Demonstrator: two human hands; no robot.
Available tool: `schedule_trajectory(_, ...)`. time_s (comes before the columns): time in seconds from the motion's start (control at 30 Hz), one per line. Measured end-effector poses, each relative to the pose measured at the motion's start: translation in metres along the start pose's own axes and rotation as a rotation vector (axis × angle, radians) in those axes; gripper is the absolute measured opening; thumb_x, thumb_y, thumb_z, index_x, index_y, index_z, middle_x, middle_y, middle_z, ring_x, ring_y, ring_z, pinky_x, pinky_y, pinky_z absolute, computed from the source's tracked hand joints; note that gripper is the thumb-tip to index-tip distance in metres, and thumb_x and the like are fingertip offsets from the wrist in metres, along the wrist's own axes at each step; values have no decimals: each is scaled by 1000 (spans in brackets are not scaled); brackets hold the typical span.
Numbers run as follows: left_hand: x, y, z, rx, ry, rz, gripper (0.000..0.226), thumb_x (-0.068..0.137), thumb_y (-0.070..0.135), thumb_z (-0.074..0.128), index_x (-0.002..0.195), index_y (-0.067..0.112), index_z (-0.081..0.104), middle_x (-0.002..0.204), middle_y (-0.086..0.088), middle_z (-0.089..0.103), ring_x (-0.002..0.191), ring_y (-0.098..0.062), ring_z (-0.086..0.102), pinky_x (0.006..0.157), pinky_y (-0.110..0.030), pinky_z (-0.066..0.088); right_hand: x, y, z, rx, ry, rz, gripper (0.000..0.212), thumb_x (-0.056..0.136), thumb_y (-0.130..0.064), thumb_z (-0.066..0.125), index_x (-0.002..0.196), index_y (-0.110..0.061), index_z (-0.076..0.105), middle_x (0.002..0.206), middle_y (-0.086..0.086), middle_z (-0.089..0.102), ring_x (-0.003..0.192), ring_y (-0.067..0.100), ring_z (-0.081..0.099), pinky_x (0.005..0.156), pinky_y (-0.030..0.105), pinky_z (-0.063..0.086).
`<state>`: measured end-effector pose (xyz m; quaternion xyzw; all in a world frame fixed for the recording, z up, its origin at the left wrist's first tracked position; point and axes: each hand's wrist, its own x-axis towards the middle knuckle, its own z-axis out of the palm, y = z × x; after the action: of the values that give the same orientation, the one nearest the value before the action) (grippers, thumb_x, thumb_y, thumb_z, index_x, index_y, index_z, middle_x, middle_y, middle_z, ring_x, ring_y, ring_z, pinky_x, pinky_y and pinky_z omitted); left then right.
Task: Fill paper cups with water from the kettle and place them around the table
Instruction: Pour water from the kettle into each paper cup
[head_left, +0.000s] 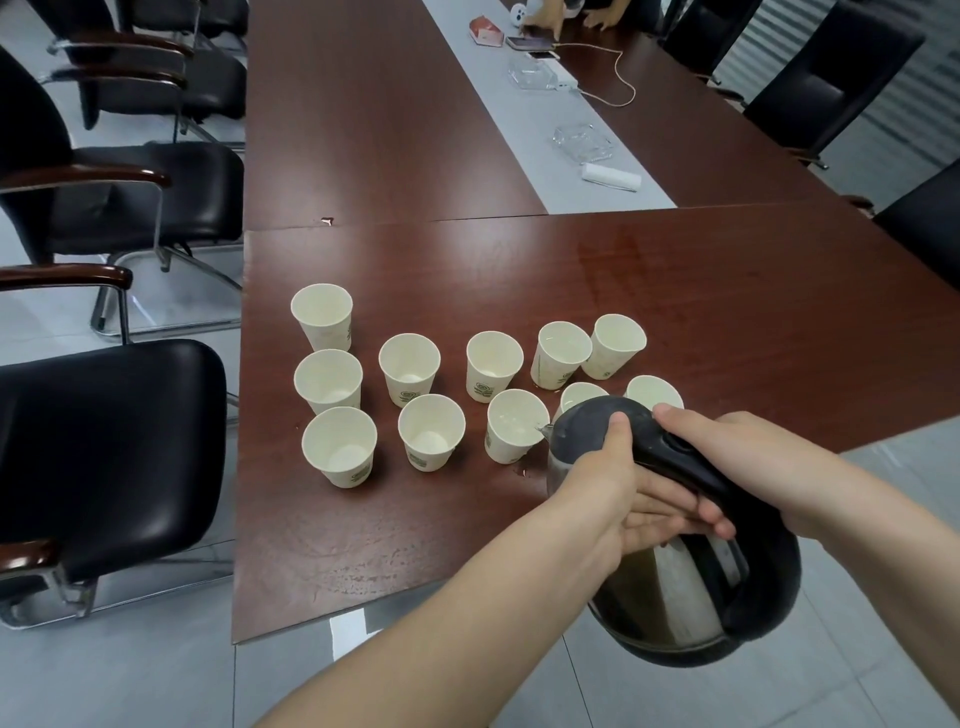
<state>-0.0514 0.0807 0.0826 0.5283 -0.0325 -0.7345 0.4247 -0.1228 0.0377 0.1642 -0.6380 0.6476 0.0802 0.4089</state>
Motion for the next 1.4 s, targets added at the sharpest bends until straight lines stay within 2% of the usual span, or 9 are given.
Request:
schedule_trajectory(0.5, -3, -1, -1, 42, 5, 20, 86, 95, 63, 20, 59, -3, 61, 47, -9, 60, 43, -14, 60, 43, -15, 50, 4, 10, 4, 61, 7, -21, 68, 92, -56, 45, 61, 2, 62, 47, 20, 56, 36, 26, 51, 49, 27, 46)
schedule_trajectory(0.7, -13, -2, 4, 162, 0, 70, 82, 96, 62, 21, 60, -2, 59, 40, -6, 56, 39, -12, 57, 48, -16, 51, -1, 36, 12, 259, 75, -64, 68, 86, -55, 55, 43, -2, 57, 43, 22, 51, 35, 26, 46, 52, 31, 44)
schedule_trajectory(0.77, -17, -1, 6, 208, -4, 96, 82, 96, 62, 21, 62, -3, 59, 42, -7, 56, 39, -12, 56, 45, -16, 51, -9, 43, 12, 312, 63, -97, 70, 71, -67, 65, 43, -3, 56, 42, 21, 49, 35, 24, 45, 47, 28, 42)
schedule_trajectory(0.87, -26, 3, 9, 262, -37, 114, 83, 95, 62, 21, 73, -6, 64, 56, -13, 60, 49, -17, 59, 47, -16, 51, -23, 48, 8, 392, 45, -189, 84, 22, -86, 69, 40, -5, 53, 39, 19, 47, 32, 22, 43, 38, 20, 39)
schedule_trajectory(0.93, -33, 6, 12, 295, -73, 129, 83, 96, 62, 21, 74, -5, 64, 59, -13, 60, 53, -18, 59, 49, -16, 52, -31, 49, 3, 440, 37, -230, 86, 16, -86, 70, 39, -6, 51, 38, 19, 45, 32, 20, 41, 37, 16, 37)
schedule_trajectory(1.07, -48, 13, 20, 302, -135, 218, 76, 99, 54, 25, 65, -3, 62, 51, -8, 58, 47, -14, 58, 44, -13, 49, -44, 38, -8, 440, 82, -230, 82, 28, -87, 68, 34, -7, 51, 35, 19, 44, 30, 21, 41, 38, 19, 39)
schedule_trajectory(1.13, -53, 22, 24, 302, -153, 246, 77, 98, 55, 25, 62, -2, 61, 46, -6, 58, 43, -13, 57, 42, -13, 48, -42, 31, -17, 409, 141, -211, 82, 49, -84, 54, 29, -5, 49, 33, 19, 43, 29, 24, 41, 46, 27, 41)
schedule_trajectory(1.23, -59, 39, 27, 282, -144, 256, 78, 97, 58, 25, 63, -3, 60, 41, -5, 57, 38, -12, 56, 39, -13, 47, -39, 13, -30, 345, 164, -207, 80, 54, -78, 35, 28, -4, 50, 33, 19, 43, 30, 25, 44, 54, 33, 40)
schedule_trajectory(1.4, -58, 62, 28, 221, -150, 250, 80, 98, 58, 22, 66, -5, 60, 41, -7, 58, 35, -14, 57, 35, -13, 44, -33, -12, -47, 288, 182, -191, 81, 75, -73, 43, 35, -5, 56, 39, 20, 47, 31, 25, 44, 48, 28, 40)
